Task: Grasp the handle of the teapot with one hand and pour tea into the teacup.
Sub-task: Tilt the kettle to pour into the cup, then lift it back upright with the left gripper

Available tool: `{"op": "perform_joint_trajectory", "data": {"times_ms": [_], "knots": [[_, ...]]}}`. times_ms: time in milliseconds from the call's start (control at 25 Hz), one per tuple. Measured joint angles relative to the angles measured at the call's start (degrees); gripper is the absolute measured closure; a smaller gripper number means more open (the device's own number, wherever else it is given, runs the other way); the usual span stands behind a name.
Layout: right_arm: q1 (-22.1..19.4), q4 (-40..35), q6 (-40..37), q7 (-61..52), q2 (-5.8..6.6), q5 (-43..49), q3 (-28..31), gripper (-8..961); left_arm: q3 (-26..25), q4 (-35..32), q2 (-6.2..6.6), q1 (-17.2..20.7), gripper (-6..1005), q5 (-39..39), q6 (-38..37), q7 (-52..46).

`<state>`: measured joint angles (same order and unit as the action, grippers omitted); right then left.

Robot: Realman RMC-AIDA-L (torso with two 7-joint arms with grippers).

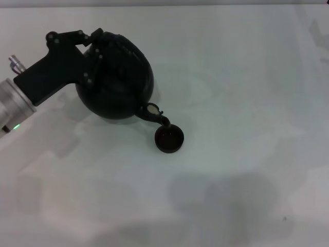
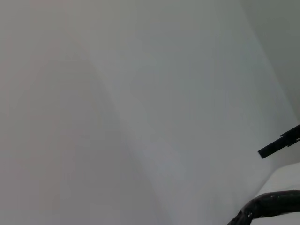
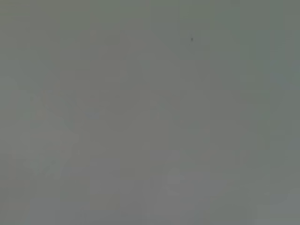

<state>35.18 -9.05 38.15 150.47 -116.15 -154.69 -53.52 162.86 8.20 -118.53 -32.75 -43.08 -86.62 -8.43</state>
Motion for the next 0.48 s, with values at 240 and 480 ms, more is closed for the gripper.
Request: {"op": "perform_joint_trajectory", "data": {"times_ms": [240, 480], "knots": [[0.19, 0.00, -0.16, 0.00, 0.04, 0.00, 0.00, 123, 0.00, 0.15, -0.04, -1.39, 893, 1.10, 1.54, 0.75], [0.23, 0.00, -0.19, 0.00, 0.05, 0.01, 0.00, 123, 0.00, 0.15, -0.14, -1.54, 894, 1.10, 2.83, 3.09]]}}
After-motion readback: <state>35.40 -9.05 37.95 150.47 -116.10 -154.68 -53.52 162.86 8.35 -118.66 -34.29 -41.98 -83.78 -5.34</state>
